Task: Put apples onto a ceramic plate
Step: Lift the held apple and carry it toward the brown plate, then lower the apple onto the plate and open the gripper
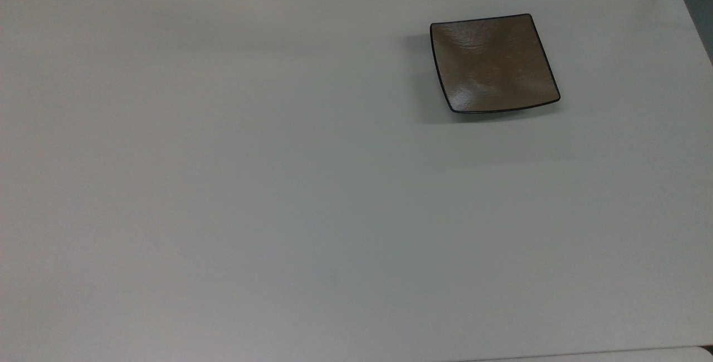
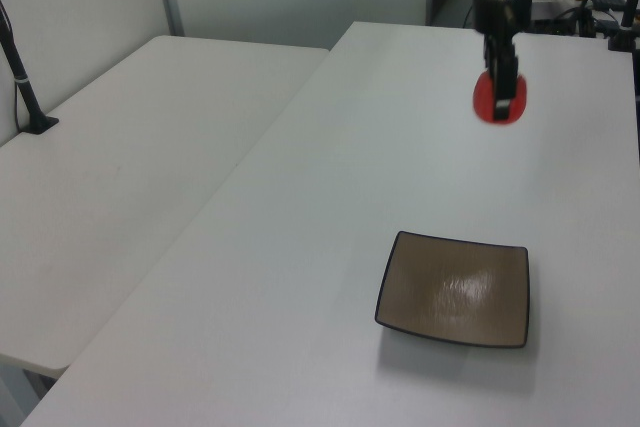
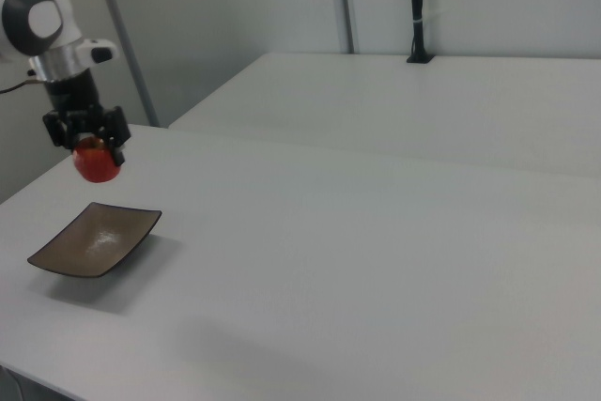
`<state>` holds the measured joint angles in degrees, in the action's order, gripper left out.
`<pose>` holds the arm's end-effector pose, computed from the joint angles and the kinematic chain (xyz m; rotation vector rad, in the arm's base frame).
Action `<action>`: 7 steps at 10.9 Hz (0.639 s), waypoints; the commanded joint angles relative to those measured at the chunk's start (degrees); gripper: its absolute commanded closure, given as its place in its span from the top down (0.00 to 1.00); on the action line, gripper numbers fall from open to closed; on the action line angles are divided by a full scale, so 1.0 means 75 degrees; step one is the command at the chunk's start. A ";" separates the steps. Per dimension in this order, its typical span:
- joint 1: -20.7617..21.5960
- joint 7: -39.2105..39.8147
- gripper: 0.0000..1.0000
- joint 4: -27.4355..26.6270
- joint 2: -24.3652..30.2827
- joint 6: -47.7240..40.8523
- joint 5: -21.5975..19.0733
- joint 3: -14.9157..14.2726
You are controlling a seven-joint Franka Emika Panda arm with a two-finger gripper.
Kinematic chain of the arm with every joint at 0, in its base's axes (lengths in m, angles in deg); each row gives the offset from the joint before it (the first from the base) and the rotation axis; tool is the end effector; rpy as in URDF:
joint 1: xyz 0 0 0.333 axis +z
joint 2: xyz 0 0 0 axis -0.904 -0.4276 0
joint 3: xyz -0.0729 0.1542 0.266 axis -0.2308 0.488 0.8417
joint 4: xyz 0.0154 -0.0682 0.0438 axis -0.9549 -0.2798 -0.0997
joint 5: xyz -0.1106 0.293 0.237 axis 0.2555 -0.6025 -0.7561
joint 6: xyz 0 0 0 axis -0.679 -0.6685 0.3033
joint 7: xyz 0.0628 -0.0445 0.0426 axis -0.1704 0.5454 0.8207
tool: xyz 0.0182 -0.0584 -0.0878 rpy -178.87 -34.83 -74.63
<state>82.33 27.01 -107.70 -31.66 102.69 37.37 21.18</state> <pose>0.4870 0.2598 0.5651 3.0525 0.5831 -0.0588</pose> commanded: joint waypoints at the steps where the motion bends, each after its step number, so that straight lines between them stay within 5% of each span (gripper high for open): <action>1: 0.0551 -0.1649 0.43 0.0020 -0.0941 0.1257 0.0019 0.0469; 7: 0.1526 -0.3678 0.45 -0.0062 -0.2735 0.3286 0.1319 0.0470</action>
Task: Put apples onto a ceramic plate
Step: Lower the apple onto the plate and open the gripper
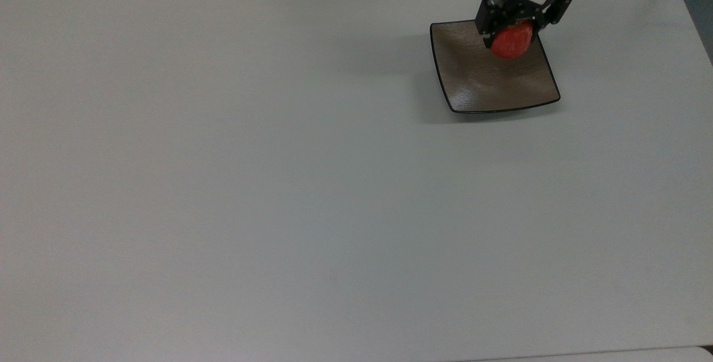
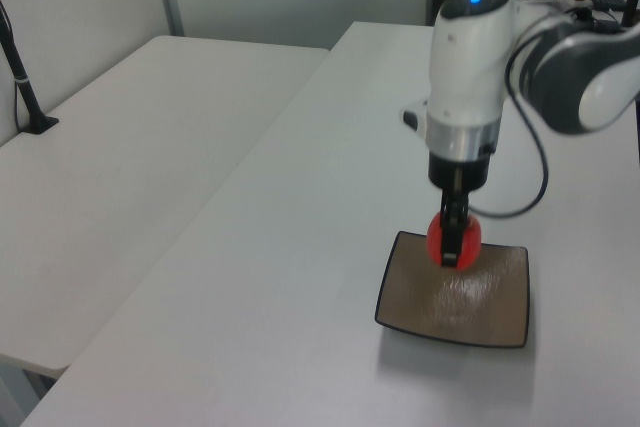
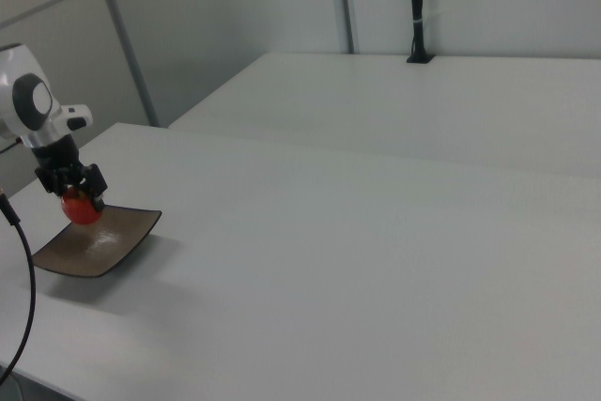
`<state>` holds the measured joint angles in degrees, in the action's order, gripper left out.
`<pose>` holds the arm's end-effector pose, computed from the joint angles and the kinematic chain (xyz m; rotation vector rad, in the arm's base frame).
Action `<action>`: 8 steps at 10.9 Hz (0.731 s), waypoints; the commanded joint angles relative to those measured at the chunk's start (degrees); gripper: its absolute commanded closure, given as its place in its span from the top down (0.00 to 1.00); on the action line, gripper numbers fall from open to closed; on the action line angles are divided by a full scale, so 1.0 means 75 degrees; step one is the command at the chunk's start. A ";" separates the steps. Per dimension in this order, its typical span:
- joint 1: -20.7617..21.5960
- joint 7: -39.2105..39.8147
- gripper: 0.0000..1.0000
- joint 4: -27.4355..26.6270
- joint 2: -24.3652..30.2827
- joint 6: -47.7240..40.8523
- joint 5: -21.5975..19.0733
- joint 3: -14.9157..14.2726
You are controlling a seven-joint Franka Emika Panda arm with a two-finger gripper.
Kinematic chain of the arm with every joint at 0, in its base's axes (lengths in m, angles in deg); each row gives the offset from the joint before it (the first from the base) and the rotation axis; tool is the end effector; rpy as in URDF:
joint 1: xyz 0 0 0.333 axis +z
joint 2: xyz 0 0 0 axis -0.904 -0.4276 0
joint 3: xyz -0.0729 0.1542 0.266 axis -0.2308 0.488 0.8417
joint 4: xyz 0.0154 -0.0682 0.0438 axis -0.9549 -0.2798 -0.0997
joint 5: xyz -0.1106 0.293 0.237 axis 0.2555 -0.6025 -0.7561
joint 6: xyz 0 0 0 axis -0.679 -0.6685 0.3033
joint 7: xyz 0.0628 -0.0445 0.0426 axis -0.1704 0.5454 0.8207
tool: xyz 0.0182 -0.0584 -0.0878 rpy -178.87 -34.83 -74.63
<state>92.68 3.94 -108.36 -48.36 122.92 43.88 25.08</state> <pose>0.4812 0.4139 0.4209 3.0803 0.4163 0.0643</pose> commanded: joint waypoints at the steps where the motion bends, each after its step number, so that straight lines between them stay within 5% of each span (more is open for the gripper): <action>1: 0.0228 -0.0686 0.45 0.0026 -0.0695 0.0649 0.0626 -0.0051; 7: 0.0287 -0.0711 0.48 0.0015 -0.1060 0.0696 0.0722 -0.0051; 8: 0.0287 -0.0711 0.59 0.0003 -0.1061 0.0696 0.0722 -0.0051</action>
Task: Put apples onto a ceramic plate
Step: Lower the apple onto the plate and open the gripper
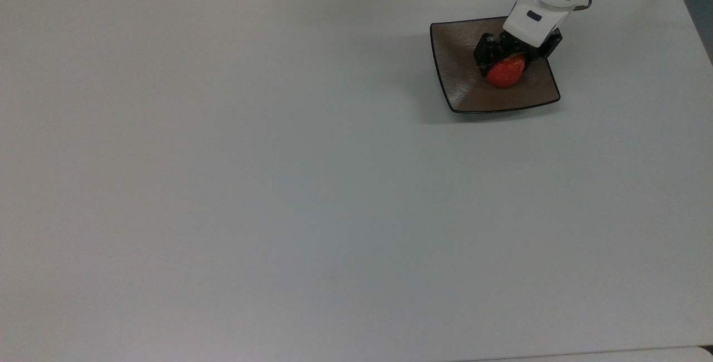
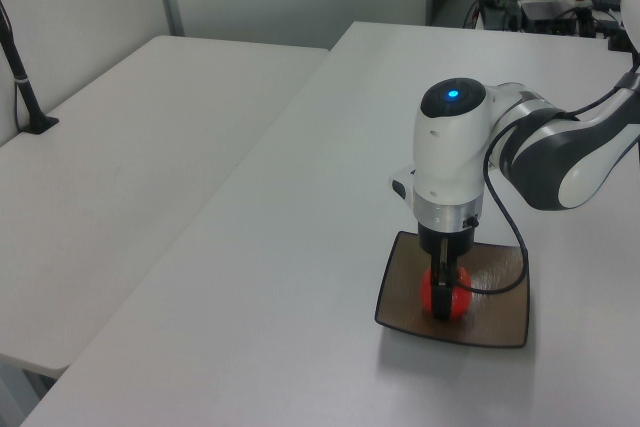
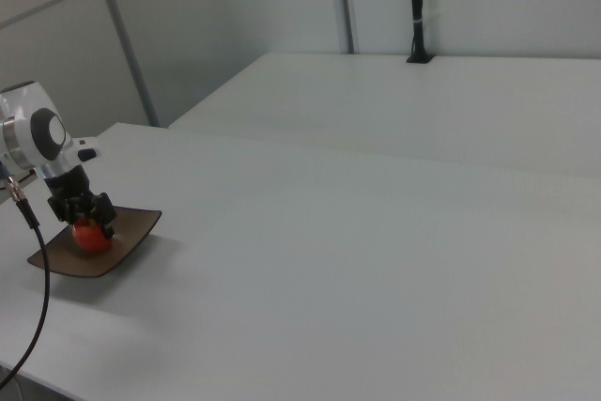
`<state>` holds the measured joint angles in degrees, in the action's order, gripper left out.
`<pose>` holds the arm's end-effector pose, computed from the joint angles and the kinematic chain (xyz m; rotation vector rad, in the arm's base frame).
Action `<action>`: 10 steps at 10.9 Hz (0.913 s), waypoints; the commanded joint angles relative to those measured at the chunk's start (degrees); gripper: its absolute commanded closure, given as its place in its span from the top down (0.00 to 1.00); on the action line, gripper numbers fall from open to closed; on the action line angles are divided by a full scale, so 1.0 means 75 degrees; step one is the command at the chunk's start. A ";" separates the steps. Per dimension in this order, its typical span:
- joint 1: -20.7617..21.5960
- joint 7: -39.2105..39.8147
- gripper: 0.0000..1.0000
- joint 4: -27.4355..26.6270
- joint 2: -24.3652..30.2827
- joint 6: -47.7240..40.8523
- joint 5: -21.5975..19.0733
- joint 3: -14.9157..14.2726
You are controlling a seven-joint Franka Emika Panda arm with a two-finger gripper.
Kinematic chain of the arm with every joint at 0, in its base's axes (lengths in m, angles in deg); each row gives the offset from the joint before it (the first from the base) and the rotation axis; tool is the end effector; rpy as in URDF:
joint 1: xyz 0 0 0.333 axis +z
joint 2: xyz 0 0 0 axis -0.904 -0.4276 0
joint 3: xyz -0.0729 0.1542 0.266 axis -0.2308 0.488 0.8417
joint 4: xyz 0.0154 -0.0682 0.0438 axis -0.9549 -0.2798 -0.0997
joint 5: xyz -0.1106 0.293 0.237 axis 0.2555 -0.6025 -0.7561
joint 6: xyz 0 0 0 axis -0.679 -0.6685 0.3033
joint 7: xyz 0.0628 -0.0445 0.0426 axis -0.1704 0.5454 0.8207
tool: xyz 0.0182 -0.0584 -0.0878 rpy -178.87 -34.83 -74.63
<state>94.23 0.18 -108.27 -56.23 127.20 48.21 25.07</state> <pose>0.4841 0.4338 0.3420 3.0287 0.4156 0.0247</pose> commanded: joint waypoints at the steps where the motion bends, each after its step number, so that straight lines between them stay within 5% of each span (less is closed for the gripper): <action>1: 0.0080 -0.0186 0.72 -0.0021 -0.0011 0.0127 0.0168 -0.0050; 3: 0.0080 -0.0209 1.00 -0.0056 -0.0012 0.0115 0.0379 -0.0050; 10: -0.0013 -0.0209 1.00 0.0213 0.1239 -0.0866 0.0251 -0.0050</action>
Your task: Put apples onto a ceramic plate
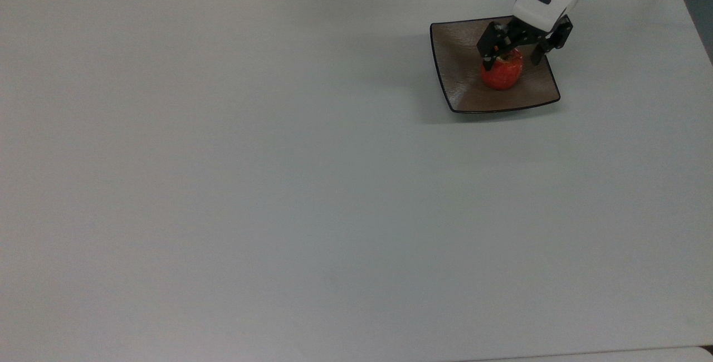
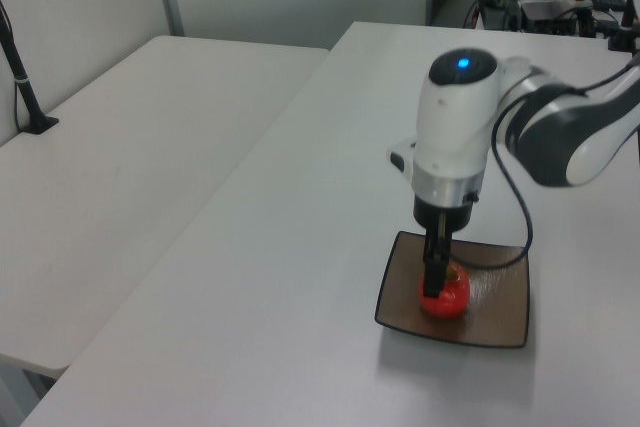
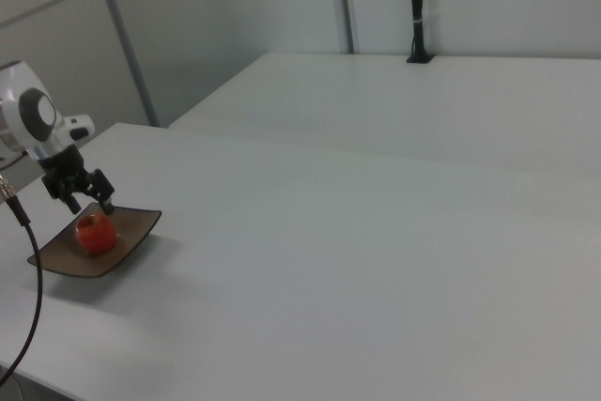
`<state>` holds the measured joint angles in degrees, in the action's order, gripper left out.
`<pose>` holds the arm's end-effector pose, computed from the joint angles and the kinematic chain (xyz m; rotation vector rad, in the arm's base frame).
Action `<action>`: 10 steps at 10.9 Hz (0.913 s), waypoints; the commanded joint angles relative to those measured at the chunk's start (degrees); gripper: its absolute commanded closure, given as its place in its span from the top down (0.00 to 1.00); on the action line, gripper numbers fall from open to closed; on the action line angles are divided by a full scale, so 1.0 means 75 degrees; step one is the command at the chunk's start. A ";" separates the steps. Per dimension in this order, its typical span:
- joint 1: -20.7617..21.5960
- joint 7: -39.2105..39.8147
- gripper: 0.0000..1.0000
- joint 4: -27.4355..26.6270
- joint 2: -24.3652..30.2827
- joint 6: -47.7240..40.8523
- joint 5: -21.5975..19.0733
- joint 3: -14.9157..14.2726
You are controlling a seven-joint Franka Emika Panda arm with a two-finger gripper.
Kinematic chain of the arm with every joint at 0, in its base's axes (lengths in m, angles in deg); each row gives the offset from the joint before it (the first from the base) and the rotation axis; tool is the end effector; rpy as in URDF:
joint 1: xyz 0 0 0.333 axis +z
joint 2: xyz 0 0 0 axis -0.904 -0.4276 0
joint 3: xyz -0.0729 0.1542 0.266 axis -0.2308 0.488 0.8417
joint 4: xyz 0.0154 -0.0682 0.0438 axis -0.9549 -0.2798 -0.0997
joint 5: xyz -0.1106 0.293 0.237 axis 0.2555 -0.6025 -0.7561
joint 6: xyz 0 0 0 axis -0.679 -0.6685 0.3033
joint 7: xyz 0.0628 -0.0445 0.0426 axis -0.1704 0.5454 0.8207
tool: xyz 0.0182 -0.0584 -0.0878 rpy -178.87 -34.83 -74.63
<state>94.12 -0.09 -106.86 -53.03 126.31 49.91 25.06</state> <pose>0.4885 0.4327 0.3877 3.0299 0.4176 0.1422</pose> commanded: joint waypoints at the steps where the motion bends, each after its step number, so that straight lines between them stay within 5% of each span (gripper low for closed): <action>1: -0.0103 -0.0185 1.00 0.0038 0.1210 -0.1042 -0.0012 -0.0048; 6: -0.1635 -0.0127 1.00 0.0178 0.3075 -0.2542 -0.1474 -0.0048; 10: -0.2599 0.0351 1.00 0.0167 0.3487 -0.3224 -0.1605 -0.0479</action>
<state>77.18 -0.55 -104.77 -27.90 103.88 39.52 24.10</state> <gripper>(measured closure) 0.000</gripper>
